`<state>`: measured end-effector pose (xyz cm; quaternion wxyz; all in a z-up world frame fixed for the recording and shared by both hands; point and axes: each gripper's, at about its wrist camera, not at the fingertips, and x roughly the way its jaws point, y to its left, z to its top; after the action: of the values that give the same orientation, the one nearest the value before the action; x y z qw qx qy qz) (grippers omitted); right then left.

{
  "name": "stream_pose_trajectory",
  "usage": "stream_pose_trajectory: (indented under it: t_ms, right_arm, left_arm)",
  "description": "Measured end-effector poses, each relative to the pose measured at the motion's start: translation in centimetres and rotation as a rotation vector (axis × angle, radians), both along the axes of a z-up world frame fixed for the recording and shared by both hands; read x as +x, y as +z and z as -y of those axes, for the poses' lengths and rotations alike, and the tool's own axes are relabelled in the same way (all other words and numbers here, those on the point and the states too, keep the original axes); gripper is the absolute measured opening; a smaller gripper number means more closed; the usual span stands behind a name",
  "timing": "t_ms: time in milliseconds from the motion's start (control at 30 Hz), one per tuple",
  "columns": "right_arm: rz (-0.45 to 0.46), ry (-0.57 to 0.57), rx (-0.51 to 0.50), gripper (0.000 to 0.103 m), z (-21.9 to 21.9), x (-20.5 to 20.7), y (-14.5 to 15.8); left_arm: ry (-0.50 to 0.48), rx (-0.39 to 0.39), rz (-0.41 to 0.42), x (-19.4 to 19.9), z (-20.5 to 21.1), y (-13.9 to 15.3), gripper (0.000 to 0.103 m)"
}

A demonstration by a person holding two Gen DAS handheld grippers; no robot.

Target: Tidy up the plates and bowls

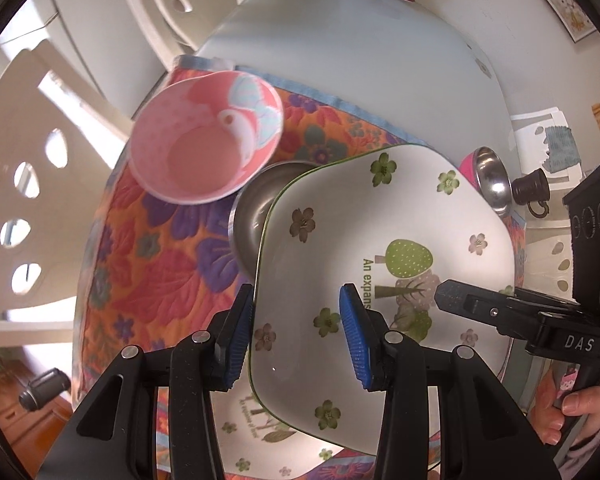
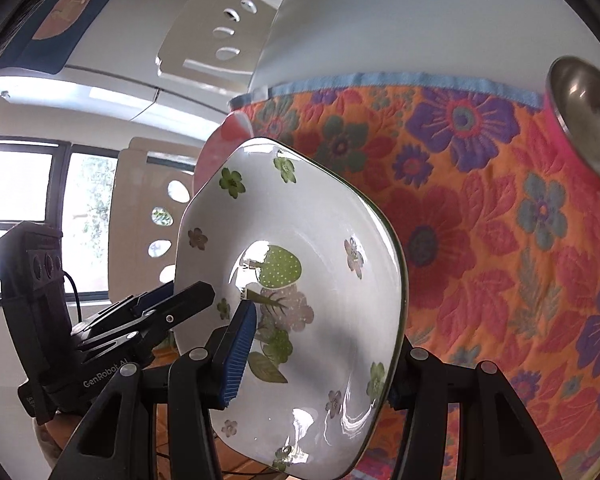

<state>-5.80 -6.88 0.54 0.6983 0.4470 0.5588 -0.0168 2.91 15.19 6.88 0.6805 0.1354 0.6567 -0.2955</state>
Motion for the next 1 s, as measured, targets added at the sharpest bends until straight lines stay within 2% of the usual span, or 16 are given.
stream_pose_trajectory:
  t_ms: [767,1000]
  right_arm:
    - [-0.038,0.175,0.026,0.053,-9.4,0.2,-2.6]
    - [-0.081,0.215,0.049,0.053,-12.3,-0.2,-4.3]
  left_arm:
    - [0.11,-0.002,-0.03,-2.5,-9.5,-1.2,0.039]
    - [0.136,0.017,-0.071,-3.5,-12.1,-3.2,0.039]
